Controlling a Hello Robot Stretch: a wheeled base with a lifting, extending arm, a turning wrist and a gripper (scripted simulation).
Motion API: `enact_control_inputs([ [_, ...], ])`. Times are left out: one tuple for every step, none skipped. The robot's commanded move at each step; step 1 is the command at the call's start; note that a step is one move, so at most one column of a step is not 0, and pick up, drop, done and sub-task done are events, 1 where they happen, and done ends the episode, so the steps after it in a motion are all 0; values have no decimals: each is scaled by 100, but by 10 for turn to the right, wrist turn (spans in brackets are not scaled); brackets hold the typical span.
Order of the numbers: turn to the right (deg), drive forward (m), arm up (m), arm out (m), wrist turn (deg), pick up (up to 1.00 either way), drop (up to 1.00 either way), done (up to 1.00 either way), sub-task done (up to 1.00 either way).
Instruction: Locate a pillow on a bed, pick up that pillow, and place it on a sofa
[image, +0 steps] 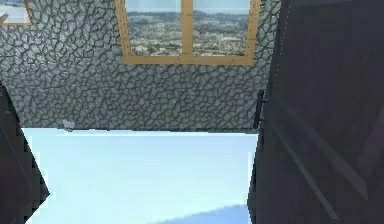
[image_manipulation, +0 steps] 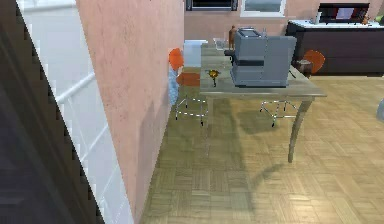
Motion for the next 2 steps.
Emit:
enact_control_inputs([
  [0, 5, 0, 0, 0, 0, 0, 0, 0],
  [-30, 0, 0, 0, 0, 0, 0, 0, 0],
])
